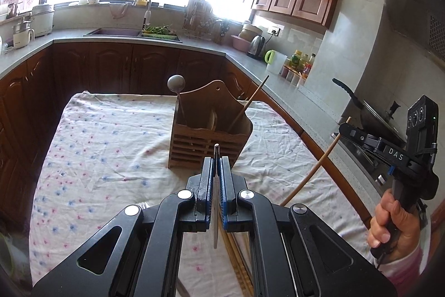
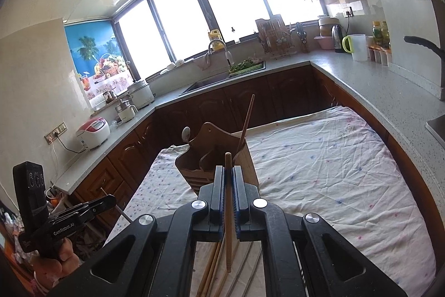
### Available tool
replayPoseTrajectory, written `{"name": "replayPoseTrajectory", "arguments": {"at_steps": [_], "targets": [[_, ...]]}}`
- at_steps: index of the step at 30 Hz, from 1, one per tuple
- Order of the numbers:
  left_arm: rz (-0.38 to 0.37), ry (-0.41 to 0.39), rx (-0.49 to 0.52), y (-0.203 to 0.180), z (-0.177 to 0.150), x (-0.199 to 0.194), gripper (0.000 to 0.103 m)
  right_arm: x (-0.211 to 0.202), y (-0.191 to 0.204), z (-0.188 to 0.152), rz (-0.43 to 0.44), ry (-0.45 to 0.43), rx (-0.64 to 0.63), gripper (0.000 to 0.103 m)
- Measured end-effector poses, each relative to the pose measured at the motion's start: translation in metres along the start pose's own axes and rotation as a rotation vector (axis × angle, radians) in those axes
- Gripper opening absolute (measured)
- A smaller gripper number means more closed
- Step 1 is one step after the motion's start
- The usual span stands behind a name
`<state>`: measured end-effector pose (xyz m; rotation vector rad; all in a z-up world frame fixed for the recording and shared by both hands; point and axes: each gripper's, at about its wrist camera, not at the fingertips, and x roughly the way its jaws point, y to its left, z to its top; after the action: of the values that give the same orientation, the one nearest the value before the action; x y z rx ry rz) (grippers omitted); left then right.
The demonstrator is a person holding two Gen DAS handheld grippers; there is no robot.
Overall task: Organize utensils
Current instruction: 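Lift both chopsticks, lower them into the wooden holder, and open both tools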
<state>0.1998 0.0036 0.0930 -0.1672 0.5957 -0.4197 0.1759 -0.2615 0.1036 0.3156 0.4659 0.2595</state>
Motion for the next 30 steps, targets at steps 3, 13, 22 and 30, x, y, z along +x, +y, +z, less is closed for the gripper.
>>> {"name": "replayPoseTrajectory", "arguments": {"at_steps": [3,13,22,30], "targets": [[0.003,-0.016,-0.007,0.002,0.005,-0.002,0.004,0.002,0.001,0.003,0.004,-0.006,0.000,0.005],[-0.001,-0.100,-0.029,0.009,0.036,-0.010,0.004,0.007,0.003,0.027,0.017,-0.065,0.004,0.005],[0.010,-0.213,-0.032,0.012,0.085,-0.013,0.004,0.019,0.013,0.071,0.034,-0.177,0.003,0.005],[0.045,-0.307,-0.030,0.020,0.134,0.009,0.004,0.046,0.012,0.106,0.015,-0.256,0.011,0.005]]}}
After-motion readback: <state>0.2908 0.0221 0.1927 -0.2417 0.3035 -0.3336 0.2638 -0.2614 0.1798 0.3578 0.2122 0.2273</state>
